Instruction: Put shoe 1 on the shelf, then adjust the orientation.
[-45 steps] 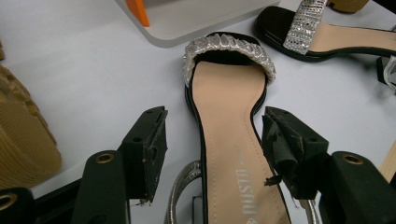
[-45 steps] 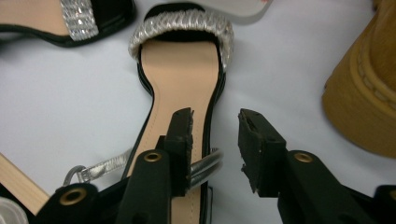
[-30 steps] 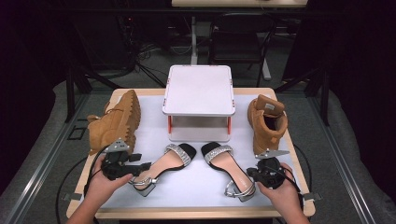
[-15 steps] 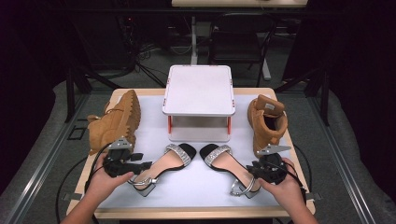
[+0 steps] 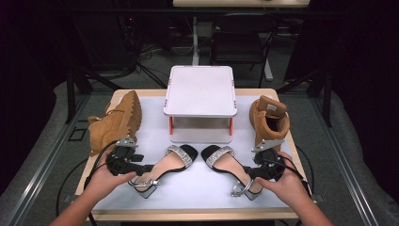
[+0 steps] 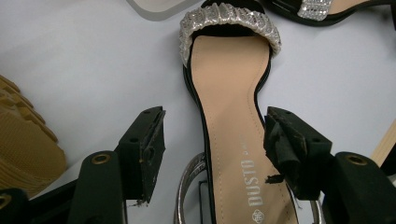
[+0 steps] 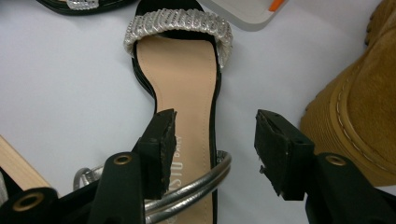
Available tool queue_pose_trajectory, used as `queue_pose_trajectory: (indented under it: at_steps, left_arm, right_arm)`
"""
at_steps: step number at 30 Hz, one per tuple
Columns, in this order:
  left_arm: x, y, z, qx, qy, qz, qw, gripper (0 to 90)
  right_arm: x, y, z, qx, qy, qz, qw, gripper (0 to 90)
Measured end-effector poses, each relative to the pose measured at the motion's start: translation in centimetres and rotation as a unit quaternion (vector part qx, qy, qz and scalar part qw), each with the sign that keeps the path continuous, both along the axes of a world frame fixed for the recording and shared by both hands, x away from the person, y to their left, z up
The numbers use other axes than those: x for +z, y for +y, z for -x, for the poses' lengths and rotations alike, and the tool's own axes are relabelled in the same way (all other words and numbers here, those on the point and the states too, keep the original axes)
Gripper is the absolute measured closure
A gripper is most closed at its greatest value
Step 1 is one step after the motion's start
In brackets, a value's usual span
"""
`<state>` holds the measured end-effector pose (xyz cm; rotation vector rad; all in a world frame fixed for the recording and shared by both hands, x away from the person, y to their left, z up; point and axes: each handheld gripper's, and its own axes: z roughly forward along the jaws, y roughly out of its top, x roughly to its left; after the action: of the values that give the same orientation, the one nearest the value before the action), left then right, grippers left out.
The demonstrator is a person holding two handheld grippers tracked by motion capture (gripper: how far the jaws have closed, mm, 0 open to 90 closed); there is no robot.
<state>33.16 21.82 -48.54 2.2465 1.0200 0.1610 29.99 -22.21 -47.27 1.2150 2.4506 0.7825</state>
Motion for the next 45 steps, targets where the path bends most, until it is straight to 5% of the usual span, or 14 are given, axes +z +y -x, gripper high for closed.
queue_pose_trajectory:
  at_steps: [7,11,23,37,45]
  left_arm:
    - [0.2,-0.7,-0.5,-0.01,0.017,-0.024,0.9995,37.3]
    - [0.0,-1.1,-0.7,-0.018,0.029,-0.043,0.9985,37.1]
    - [0.4,-2.3,-1.4,-0.035,0.059,-0.082,0.9943,37.2]
    - [0.5,-3.1,-2.0,-0.039,0.073,-0.1,0.9916,33.8]
    - [0.4,-3.9,-2.2,-0.046,0.09,-0.123,0.9873,31.1]
  right_arm:
    - [-0.1,1.0,-0.5,0.008,0.018,0.01,0.9998,49.6]
    - [-0.2,1.6,-0.7,0.019,0.035,0.044,0.9983,48.4]
    - [-0.2,3.3,-1.4,0.038,0.072,0.077,0.9937,44.9]
    - [-0.3,4.2,-1.8,0.037,0.095,0.086,0.991,41.2]
    - [-0.5,4.4,-2.3,0.034,0.113,0.092,0.9887,39.1]
